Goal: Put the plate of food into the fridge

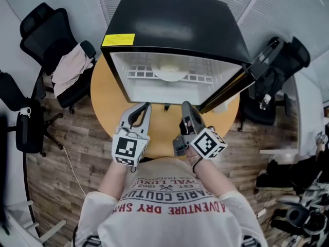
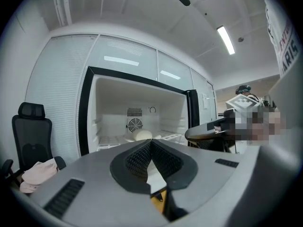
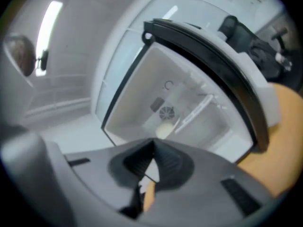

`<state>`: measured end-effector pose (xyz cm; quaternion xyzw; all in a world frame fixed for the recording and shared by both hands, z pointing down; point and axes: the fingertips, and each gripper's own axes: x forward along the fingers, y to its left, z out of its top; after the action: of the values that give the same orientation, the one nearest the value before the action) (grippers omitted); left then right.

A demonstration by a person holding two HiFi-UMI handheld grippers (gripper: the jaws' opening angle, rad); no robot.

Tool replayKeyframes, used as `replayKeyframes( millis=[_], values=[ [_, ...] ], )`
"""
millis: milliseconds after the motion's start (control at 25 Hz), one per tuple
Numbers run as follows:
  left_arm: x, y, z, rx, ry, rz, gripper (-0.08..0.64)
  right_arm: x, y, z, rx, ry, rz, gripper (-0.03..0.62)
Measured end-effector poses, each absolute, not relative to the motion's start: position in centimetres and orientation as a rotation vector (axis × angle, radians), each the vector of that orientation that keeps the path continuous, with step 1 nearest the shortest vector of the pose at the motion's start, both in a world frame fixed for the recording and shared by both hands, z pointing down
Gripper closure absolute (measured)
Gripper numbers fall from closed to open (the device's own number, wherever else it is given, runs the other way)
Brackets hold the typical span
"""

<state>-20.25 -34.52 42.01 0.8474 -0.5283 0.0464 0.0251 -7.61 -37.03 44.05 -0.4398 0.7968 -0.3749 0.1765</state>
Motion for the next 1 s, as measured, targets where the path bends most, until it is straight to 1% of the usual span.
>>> replayKeyframes(
  millis=[160, 360, 520, 720, 1000],
  values=[
    [-19.8, -34.0, 41.7, 2.617, -1.644, 0.136, 0.528, -6.9, -36.5, 42.9, -1.415, 2.509, -0.661, 0.565],
    [-19.4, -33.8, 41.5, 2.609, -1.664, 0.126, 0.528, -7.4, -35.5, 40.6, -1.496, 2.701, -0.163, 0.565],
    [-19.0, -33.7, 41.4, 2.608, -1.672, 0.122, 0.528, -7.7, -35.0, 39.9, -1.542, 2.769, 0.098, 0.565],
    [-18.7, -33.6, 41.1, 2.607, -1.680, 0.104, 0.528, -7.8, -34.5, 39.3, -1.539, 2.783, 0.254, 0.565],
    [-19.0, -33.3, 40.7, 2.613, -1.689, 0.074, 0.528, -8.2, -34.2, 40.1, -1.498, 2.823, 0.172, 0.565]
  ],
)
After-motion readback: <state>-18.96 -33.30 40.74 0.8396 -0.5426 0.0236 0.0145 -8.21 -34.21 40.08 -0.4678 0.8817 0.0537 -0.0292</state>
